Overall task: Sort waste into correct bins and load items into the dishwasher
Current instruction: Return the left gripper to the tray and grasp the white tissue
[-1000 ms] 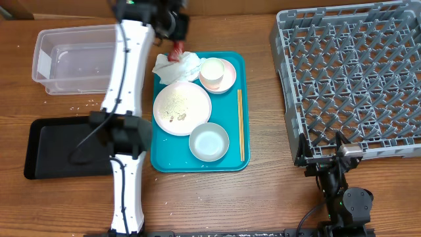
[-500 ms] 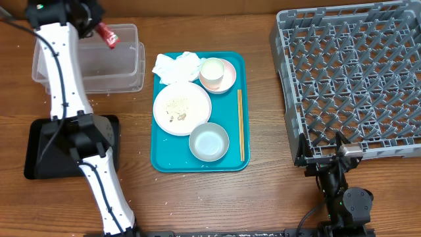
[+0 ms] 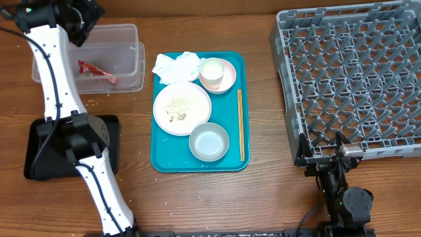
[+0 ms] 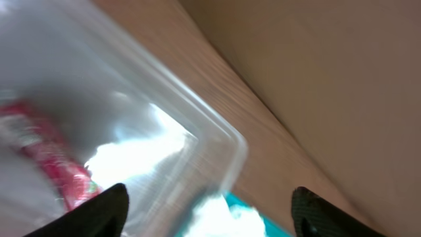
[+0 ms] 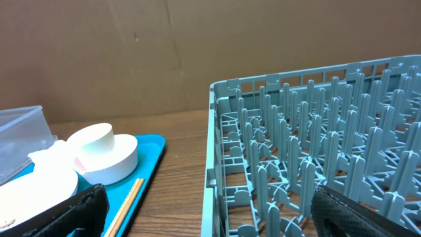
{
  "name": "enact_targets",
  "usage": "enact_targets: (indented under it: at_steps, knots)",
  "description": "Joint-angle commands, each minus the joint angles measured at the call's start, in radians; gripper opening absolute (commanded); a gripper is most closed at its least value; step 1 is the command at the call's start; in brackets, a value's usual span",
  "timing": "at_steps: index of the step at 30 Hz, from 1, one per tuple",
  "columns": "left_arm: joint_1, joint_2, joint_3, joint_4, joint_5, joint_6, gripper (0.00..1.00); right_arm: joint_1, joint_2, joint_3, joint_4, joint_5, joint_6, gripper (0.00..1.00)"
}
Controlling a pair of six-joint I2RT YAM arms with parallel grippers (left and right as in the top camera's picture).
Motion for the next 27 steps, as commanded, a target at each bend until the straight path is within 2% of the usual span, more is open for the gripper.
enact_targets:
  at_steps: [1,3,5,8,11,14,18,23,27]
  knots:
    - [-0.08,-0.011,0.001,-0.005,0.261,0.305,0.78,-0.002,-0.012,-0.01,0.006,0.002,-0.003,1.0]
    - [-0.132,-0.011,0.001,-0.027,0.297,0.418,0.77,-0.002,-0.012,-0.01,0.006,0.002,-0.003,1.0]
    - [-0.19,-0.011,0.001,-0.05,0.26,0.505,0.72,-0.002,-0.012,-0.01,0.006,0.002,-0.003,1.0]
    - [-0.281,-0.009,0.0,-0.06,0.066,0.547,0.68,-0.002,-0.012,-0.01,0.006,0.002,-0.003,1.0]
    - [-0.362,0.002,-0.007,-0.044,-0.154,0.548,0.73,-0.002,-0.012,-0.01,0.006,0.002,-0.003,1.0]
    - [-0.42,0.023,-0.012,-0.032,-0.274,0.584,0.75,-0.002,-0.012,-0.01,0.006,0.002,-0.003,1.0]
    - [-0.451,0.056,-0.021,-0.034,-0.338,0.641,0.81,-0.002,-0.012,-0.01,0.006,0.002,-0.003,1.0]
    - [-0.438,0.107,-0.027,-0.035,-0.365,0.642,0.78,-0.002,-0.012,-0.01,0.006,0.002,-0.003,1.0]
    - [-0.426,0.158,-0.028,-0.043,-0.363,0.687,0.77,-0.002,-0.012,-0.01,0.006,0.002,-0.003,1.0]
